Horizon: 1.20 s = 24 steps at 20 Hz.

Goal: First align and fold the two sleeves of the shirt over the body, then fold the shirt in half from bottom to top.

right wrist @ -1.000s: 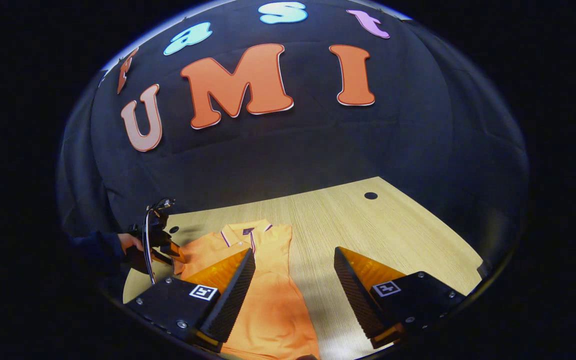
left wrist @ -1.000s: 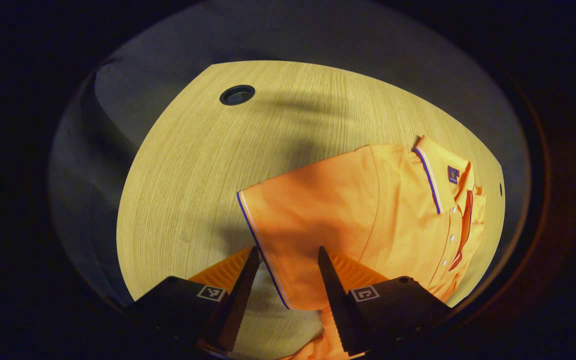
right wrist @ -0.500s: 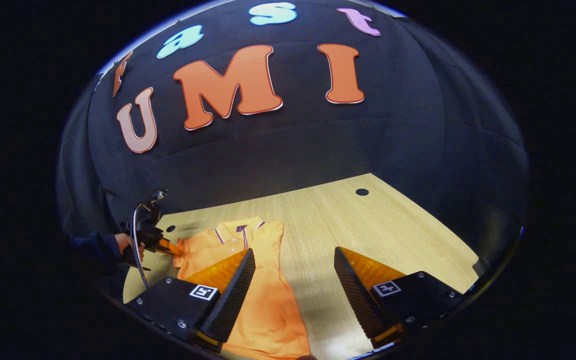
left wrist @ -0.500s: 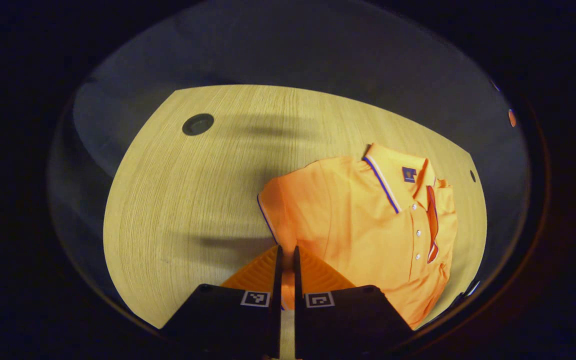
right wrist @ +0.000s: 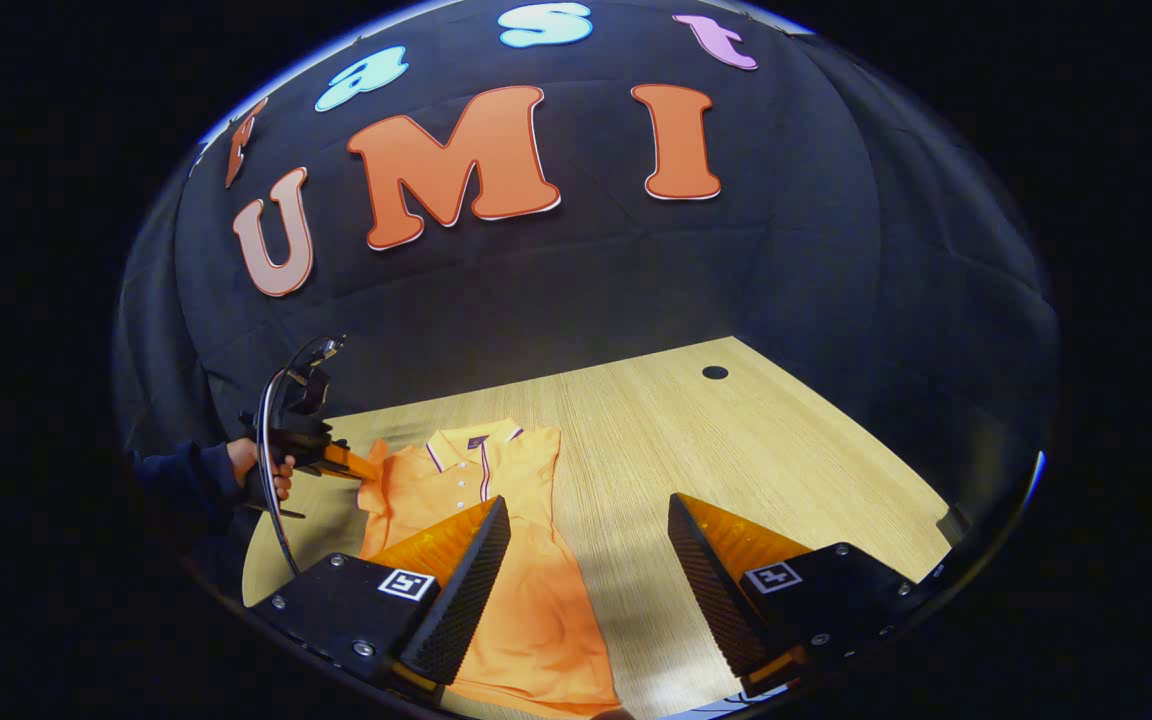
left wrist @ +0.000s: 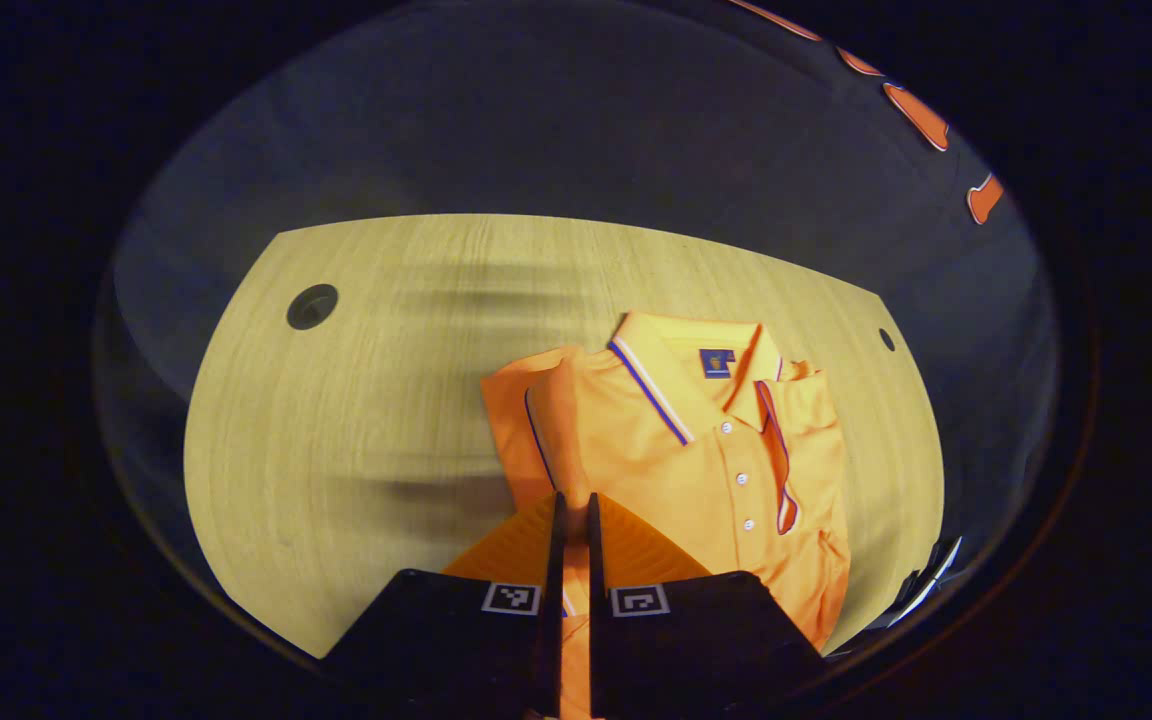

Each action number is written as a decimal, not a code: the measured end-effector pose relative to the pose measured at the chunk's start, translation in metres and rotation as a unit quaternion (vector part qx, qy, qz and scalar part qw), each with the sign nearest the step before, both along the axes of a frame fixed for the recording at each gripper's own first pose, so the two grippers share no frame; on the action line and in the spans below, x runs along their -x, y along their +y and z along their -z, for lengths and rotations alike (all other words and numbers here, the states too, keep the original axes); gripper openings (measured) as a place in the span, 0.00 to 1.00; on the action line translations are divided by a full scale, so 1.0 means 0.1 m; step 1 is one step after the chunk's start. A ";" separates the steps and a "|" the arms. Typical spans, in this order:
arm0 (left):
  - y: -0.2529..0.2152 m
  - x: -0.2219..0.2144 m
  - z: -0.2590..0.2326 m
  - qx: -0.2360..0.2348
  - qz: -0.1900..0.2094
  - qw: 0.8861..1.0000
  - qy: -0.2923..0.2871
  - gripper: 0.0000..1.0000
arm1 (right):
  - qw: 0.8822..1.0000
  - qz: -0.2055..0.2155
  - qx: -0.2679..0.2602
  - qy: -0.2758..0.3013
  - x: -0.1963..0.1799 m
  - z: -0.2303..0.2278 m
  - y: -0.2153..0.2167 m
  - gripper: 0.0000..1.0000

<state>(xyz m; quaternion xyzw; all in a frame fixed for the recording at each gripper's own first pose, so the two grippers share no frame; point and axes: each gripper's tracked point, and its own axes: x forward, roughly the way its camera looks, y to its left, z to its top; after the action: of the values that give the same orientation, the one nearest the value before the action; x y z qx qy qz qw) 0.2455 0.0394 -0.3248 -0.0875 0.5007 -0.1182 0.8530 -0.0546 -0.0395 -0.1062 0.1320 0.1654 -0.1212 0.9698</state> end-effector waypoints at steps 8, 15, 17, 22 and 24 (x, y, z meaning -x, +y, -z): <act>-0.67 0.10 -0.06 0.104 0.019 0.994 0.023 0.15 | 1.000 0.008 -0.014 0.011 0.15 0.08 -0.07 0.98; -0.67 0.29 -0.25 0.105 0.030 0.994 -0.014 0.84 | 1.000 -0.011 -0.012 0.010 0.14 0.06 -0.06 0.97; -0.59 0.40 -0.36 0.097 0.024 0.994 -0.036 0.89 | 1.000 -0.028 -0.007 0.009 0.13 0.07 -0.03 0.97; -0.35 0.67 -0.88 0.068 0.018 0.983 -0.172 0.97 | 0.997 -0.076 -0.004 0.011 0.04 0.15 0.07 0.97; -0.24 0.86 -1.04 0.058 0.005 0.977 -0.204 0.96 | 0.996 -0.093 -0.005 0.011 0.05 0.20 0.10 0.97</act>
<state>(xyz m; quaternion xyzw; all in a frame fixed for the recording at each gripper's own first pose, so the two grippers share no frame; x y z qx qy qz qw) 0.1592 0.0156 -0.2212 -0.1079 0.3087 -0.1669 0.9302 -0.0600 -0.0296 -0.1265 0.1200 0.1878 -0.0314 0.9743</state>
